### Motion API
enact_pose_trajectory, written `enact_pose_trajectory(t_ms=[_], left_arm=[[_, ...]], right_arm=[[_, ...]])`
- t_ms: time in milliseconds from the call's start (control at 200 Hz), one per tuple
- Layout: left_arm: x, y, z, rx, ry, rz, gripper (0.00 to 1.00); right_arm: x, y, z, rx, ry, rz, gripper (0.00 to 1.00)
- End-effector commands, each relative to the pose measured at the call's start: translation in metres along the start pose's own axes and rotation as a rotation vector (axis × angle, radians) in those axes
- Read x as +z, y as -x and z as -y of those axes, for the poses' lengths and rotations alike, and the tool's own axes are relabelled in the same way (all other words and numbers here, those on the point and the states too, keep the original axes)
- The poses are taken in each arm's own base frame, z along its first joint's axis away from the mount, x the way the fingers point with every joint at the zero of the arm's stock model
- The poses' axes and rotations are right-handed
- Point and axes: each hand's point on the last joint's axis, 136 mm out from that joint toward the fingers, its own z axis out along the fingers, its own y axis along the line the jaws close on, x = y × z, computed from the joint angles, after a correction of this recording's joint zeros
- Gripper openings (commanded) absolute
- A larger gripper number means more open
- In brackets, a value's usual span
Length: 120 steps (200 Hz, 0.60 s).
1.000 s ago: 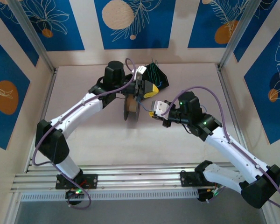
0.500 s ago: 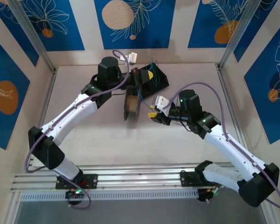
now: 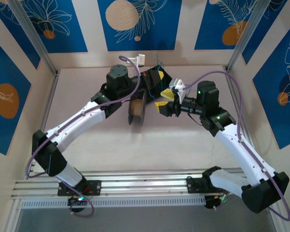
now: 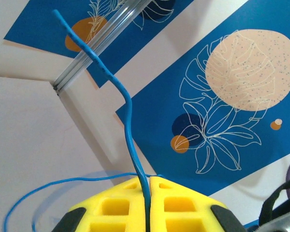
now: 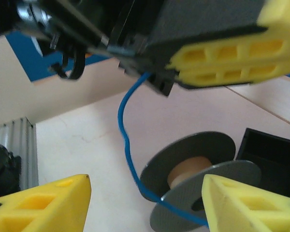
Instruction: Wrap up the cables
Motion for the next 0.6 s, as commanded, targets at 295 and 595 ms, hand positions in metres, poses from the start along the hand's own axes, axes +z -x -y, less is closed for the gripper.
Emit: enact_pose_trajectory(t_ms=[295,595], left_arm=[[0.014,-0.005,0.010,0.005,-0.043,0.038,0.00],[0.000,-0.001,0.011,-0.002,-0.016,0.039,0.66]], right_arm=[[0.020,0.017,-0.013,0.086,0.131,0.015,0.31],[0.017,-0.005,-0.012,0.024,0.101,-0.023,0.00]])
